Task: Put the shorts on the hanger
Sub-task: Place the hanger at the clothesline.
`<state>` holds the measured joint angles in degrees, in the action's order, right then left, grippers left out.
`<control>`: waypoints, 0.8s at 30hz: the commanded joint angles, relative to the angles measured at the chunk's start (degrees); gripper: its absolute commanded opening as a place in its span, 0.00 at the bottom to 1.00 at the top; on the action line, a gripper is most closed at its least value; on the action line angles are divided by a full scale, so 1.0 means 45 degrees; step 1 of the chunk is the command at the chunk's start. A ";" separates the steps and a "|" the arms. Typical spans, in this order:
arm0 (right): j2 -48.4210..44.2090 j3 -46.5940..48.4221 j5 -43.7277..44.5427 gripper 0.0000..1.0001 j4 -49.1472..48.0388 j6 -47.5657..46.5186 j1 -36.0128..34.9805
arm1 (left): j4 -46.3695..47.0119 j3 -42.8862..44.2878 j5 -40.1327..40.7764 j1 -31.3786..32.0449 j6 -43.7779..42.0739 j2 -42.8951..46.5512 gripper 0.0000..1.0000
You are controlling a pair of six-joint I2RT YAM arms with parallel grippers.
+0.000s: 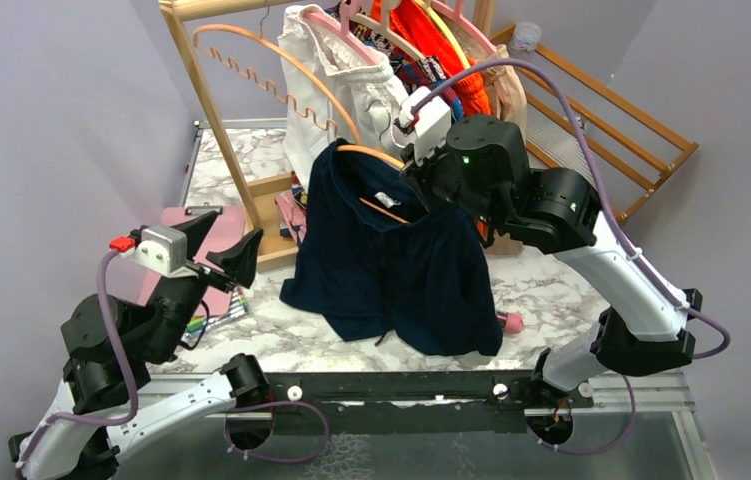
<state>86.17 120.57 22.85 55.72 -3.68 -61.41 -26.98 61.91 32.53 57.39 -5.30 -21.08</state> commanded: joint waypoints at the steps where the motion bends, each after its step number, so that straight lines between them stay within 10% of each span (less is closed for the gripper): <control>1: -0.0648 -0.0167 -0.1032 0.01 -0.1329 -0.0389 -0.0026 | -0.0321 -0.0111 0.0893 -0.0006 0.0104 0.0682 0.76; 24: -0.2728 -0.2947 0.0217 0.01 -0.1062 0.0184 -0.0008 | -0.0186 -0.0953 0.2071 0.0004 0.0524 0.0792 0.76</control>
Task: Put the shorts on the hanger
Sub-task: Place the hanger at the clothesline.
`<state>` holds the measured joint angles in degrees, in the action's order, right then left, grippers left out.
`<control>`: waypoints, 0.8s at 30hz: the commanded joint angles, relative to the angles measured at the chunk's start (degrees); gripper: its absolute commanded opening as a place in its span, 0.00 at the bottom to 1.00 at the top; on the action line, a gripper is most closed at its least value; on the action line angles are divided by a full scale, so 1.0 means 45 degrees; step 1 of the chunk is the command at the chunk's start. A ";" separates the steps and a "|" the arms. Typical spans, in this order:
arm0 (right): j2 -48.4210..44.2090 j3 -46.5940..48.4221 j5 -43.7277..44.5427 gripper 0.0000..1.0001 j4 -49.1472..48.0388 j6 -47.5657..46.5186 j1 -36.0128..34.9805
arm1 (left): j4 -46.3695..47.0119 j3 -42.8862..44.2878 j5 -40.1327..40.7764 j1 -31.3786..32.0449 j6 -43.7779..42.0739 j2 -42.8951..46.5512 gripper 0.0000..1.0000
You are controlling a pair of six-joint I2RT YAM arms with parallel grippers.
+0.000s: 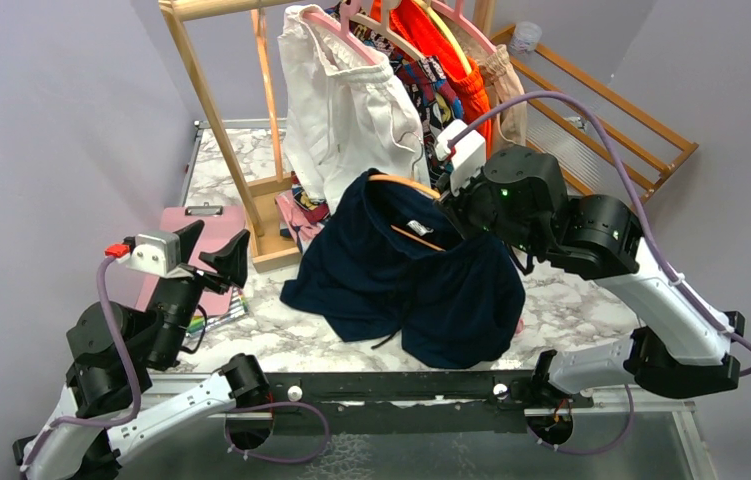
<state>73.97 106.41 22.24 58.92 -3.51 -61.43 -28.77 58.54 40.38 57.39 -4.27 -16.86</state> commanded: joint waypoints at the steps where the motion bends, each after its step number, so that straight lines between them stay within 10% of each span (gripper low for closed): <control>1: 0.0060 0.0281 0.0188 0.01 -0.2078 0.0098 -0.0004 | 0.0219 -0.0257 0.0331 0.0002 0.0383 -0.0099 0.76; 24: 0.4440 0.3128 0.3276 0.01 -0.8615 -0.2058 -0.0014 | 0.0295 -0.1019 0.0538 0.0119 0.1675 0.0745 0.76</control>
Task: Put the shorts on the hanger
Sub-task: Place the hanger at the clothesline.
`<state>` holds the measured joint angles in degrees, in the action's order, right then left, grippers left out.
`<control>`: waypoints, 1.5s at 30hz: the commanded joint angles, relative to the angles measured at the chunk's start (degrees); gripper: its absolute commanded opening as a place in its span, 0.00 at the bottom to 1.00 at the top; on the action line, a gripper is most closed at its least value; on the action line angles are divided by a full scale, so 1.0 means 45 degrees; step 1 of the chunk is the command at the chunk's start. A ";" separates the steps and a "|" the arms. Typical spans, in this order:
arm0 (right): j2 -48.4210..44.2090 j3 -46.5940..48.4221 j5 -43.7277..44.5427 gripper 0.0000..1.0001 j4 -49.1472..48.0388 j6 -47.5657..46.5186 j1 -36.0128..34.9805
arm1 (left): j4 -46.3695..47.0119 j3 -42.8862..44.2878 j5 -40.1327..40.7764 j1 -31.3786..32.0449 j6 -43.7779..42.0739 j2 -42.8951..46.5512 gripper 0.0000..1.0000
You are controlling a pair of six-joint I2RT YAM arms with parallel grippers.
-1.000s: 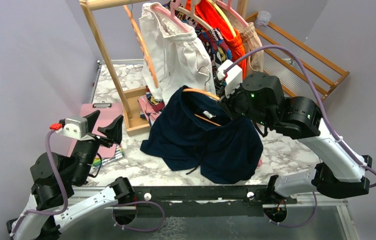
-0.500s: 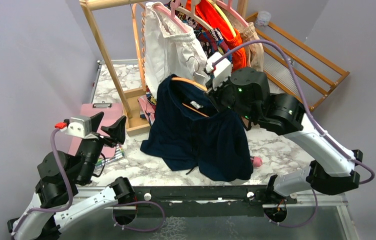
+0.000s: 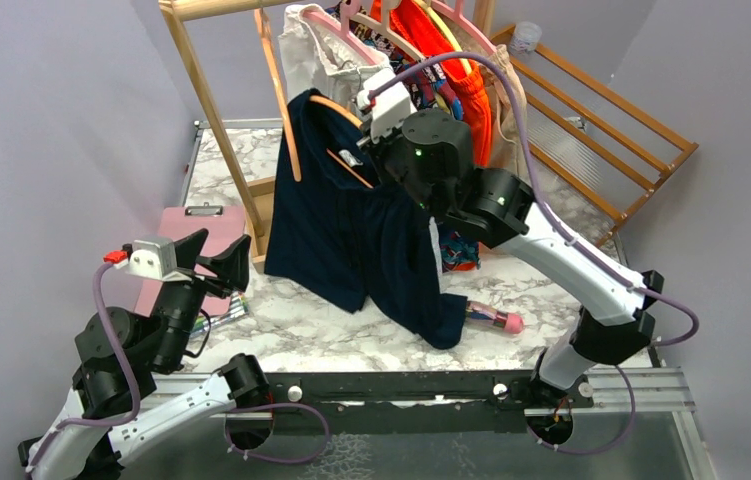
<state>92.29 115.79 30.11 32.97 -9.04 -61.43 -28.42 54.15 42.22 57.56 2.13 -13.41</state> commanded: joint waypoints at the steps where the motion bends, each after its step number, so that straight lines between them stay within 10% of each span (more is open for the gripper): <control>1: 0.0533 0.1073 0.1563 0.01 -0.3198 -0.1024 -0.0020 | 0.0212 -0.0068 0.0120 0.0080 0.0249 -0.0037 0.76; 45: 0.5790 0.5729 0.0296 0.01 -0.9724 -0.3692 0.1178 | 0.0021 -0.0331 0.0059 0.0085 0.0985 0.0019 0.75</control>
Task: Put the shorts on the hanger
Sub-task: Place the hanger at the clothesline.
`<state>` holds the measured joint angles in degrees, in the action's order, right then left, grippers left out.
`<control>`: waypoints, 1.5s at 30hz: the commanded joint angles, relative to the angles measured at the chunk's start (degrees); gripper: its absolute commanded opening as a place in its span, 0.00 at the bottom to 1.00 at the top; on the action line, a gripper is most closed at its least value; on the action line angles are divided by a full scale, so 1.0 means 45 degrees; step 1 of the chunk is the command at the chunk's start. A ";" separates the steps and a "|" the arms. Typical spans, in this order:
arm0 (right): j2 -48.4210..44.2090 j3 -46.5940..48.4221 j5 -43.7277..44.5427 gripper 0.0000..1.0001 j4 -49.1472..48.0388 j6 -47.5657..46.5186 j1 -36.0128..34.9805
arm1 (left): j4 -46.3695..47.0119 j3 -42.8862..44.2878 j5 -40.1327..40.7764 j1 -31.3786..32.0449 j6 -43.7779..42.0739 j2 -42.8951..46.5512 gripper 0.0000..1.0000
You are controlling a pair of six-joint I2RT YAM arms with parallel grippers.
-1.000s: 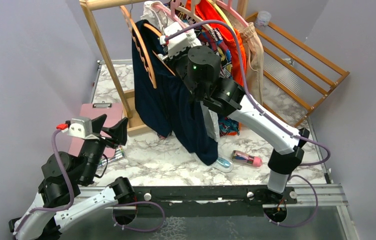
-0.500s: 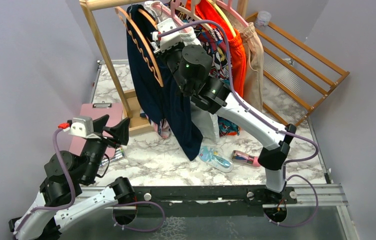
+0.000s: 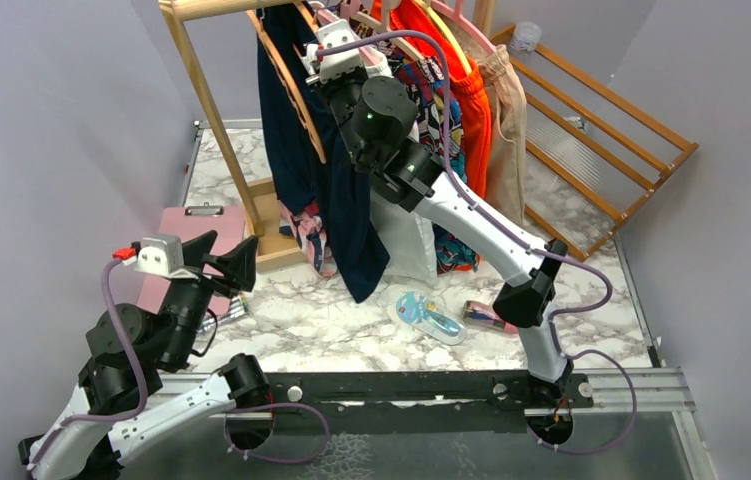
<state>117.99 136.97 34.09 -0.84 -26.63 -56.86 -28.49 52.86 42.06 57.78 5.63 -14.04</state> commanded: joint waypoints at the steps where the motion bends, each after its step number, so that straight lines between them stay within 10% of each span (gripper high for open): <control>1: 0.0162 0.1061 -0.0700 0.01 -0.2234 0.0281 0.0188 | 0.0036 -0.0059 0.0075 0.0037 0.0245 0.0153 0.75; 45: 0.2425 0.2156 -0.2427 0.01 -0.1679 0.1510 0.0604 | 0.0129 -0.1529 -0.0236 0.0047 0.0767 0.0524 0.74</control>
<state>127.33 144.31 24.93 -3.60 -21.85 -54.37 -28.47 46.41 41.58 57.78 8.60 -12.25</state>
